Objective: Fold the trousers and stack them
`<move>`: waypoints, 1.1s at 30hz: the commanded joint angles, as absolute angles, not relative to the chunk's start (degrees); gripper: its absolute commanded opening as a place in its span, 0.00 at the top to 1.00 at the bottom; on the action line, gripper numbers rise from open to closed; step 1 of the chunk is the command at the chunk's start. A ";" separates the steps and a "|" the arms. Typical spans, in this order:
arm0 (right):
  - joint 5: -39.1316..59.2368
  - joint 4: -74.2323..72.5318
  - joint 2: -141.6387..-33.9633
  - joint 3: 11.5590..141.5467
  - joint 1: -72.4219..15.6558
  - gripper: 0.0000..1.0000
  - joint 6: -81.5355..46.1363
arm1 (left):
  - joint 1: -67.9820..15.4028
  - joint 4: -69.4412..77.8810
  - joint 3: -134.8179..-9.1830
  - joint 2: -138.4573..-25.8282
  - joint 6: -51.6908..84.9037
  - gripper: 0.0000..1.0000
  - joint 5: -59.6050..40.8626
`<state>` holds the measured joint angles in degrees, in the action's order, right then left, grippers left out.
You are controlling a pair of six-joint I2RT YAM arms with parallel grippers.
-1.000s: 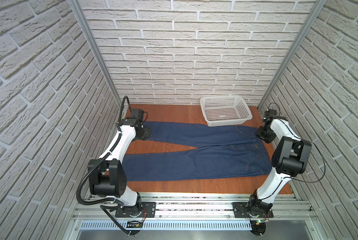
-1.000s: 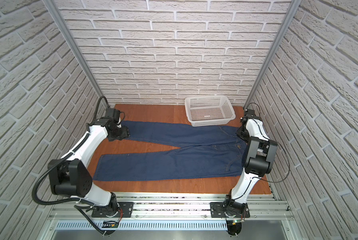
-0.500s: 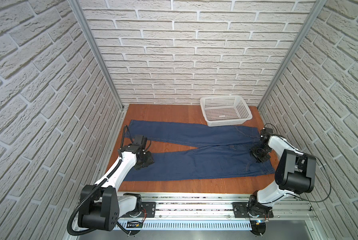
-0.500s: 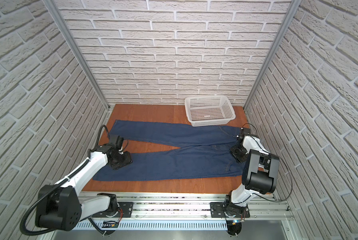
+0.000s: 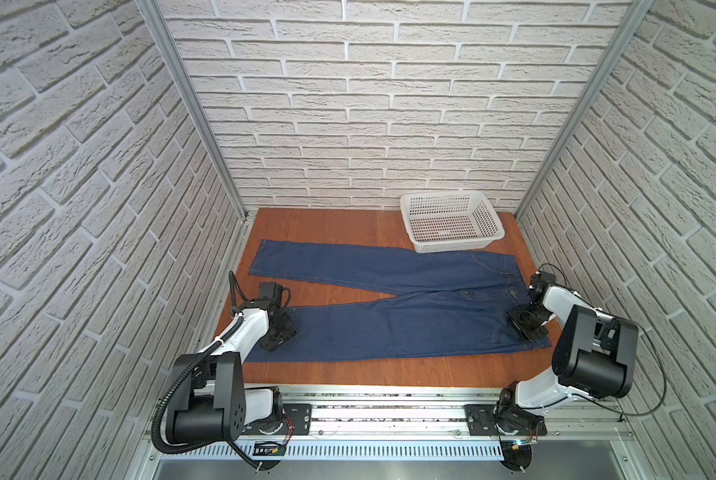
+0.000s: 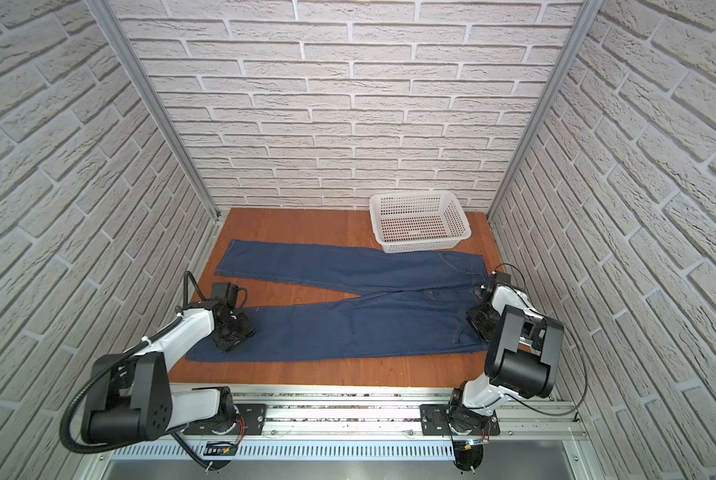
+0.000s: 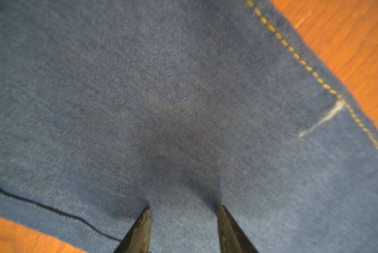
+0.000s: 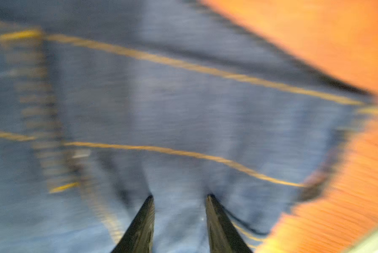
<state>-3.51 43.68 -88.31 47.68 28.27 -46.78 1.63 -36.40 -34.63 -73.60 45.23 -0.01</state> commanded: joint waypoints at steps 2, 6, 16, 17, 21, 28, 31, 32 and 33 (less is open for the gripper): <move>-8.52 46.40 -83.07 44.31 30.83 0.59 -44.86 | 3.71 -35.51 -32.17 -74.16 46.14 0.49 2.28; -8.20 46.70 -81.46 42.02 32.80 0.59 -43.48 | 4.73 -35.59 -31.99 -73.34 46.38 0.48 2.78; 2.55 46.06 -70.24 49.61 33.01 0.60 -39.89 | 4.77 -38.26 -39.07 -62.75 44.45 0.30 -3.28; 3.63 45.16 -69.68 51.23 32.71 0.60 -39.53 | 4.55 -39.46 -41.36 -62.01 44.09 0.28 -3.02; 8.79 37.61 -71.96 57.04 32.06 0.60 -37.80 | 3.21 -42.51 -50.74 -64.01 42.33 0.24 -1.33; 6.24 25.88 -86.93 66.46 30.35 0.60 -38.50 | 2.54 -40.05 -62.26 -75.27 39.60 0.19 0.50; 7.08 24.02 -96.71 73.72 29.46 0.60 -37.14 | 2.61 -38.26 -66.06 -80.93 38.57 0.18 0.52; 7.34 24.12 -99.21 76.22 29.34 0.60 -36.44 | 2.68 -37.60 -67.23 -82.44 38.21 0.18 0.37; 7.02 24.67 -101.94 78.99 29.04 0.60 -35.54 | 2.75 -37.06 -68.48 -84.16 37.71 0.17 0.45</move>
<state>7.01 28.42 -96.90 73.41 30.00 -38.22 2.85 -39.42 -65.10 -80.99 40.18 -0.62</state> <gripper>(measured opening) 0.403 0.825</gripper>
